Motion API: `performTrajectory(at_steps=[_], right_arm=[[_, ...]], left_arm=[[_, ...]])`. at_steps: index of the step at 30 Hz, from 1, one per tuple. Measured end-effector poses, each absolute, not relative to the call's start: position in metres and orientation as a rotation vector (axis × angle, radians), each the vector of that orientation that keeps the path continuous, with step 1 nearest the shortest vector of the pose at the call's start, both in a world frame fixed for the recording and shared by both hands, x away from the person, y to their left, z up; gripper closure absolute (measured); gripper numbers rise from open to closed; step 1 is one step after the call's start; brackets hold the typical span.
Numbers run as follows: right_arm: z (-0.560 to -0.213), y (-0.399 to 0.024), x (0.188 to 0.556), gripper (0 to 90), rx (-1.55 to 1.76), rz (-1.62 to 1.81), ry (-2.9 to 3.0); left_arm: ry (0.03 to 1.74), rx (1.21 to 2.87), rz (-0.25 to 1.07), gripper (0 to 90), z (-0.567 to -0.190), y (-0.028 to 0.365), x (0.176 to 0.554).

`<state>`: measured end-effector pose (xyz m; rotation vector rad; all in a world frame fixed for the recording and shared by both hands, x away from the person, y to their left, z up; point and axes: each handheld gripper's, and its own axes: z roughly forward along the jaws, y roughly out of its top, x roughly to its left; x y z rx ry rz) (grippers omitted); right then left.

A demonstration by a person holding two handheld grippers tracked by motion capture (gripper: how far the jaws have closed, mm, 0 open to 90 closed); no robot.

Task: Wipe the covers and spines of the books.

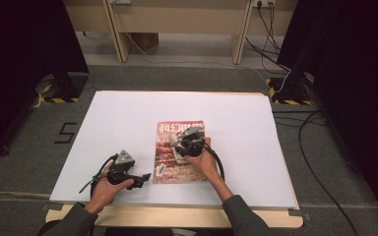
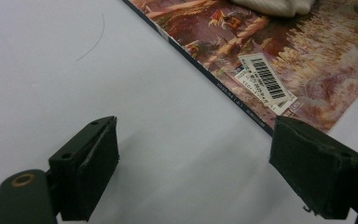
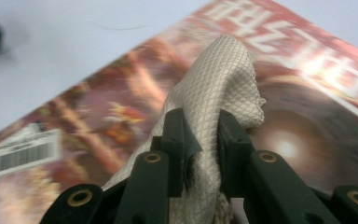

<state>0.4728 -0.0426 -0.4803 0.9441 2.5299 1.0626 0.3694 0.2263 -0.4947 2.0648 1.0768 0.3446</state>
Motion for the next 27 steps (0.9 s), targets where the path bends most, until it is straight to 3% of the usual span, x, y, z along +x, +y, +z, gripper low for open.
performTrajectory(at_steps=[13,22,27], right_arm=[[-0.478,-0.103,0.504,75.9,1.149,0.995,2.381],[-0.478,-0.094,0.504,76.2,1.112,0.987,2.4],[-0.478,-0.095,0.526,76.2,1.181,0.979,2.35]], left_arm=[[1.077,2.065,0.344,14.9,-0.495,0.226,0.369],[1.055,2.061,0.339,14.9,-0.494,0.22,0.367],[1.018,2.089,0.323,14.9,-0.496,0.211,0.364]])
